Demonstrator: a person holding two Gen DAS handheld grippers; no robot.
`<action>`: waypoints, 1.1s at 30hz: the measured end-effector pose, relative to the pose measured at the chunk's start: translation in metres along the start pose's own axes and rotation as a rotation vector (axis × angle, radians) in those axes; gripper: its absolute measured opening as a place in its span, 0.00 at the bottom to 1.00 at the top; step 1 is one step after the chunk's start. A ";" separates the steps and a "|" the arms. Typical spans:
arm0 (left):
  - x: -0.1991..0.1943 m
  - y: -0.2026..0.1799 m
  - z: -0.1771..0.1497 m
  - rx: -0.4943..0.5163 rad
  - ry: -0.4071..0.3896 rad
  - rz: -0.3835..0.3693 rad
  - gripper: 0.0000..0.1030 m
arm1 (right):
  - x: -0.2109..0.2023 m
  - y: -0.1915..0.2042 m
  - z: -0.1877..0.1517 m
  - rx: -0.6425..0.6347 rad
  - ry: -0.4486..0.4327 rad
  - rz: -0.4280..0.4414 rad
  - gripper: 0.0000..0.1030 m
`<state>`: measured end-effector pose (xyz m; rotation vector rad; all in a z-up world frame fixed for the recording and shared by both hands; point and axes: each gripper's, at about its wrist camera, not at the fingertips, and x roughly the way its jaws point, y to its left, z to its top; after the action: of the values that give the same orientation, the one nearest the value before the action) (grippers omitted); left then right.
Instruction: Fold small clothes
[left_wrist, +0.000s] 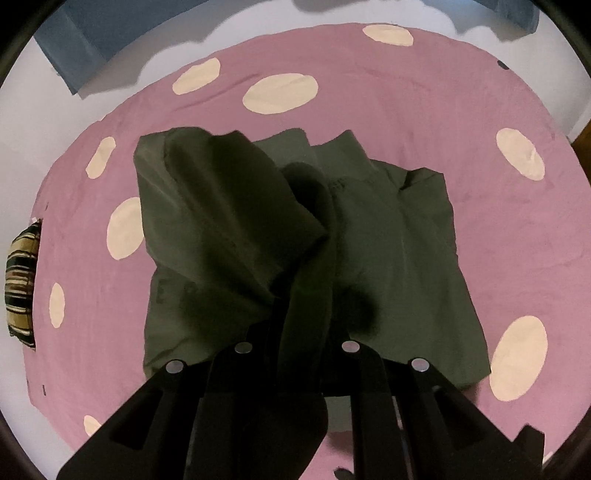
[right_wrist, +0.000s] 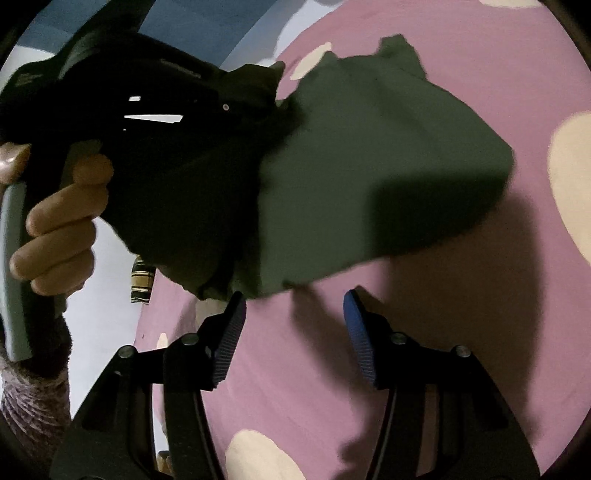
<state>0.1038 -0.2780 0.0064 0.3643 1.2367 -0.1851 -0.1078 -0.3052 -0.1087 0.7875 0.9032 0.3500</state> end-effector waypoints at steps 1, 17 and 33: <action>0.001 -0.003 -0.001 -0.002 -0.006 0.010 0.14 | -0.002 -0.002 -0.003 0.001 -0.002 0.008 0.53; 0.012 -0.040 -0.015 -0.009 -0.107 0.175 0.14 | -0.029 -0.018 -0.009 -0.016 -0.048 0.064 0.53; 0.022 -0.057 -0.022 0.001 -0.178 0.281 0.21 | -0.041 -0.027 0.000 -0.024 -0.068 0.112 0.53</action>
<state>0.0720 -0.3216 -0.0303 0.5072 0.9985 0.0228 -0.1333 -0.3470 -0.1057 0.8255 0.7917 0.4289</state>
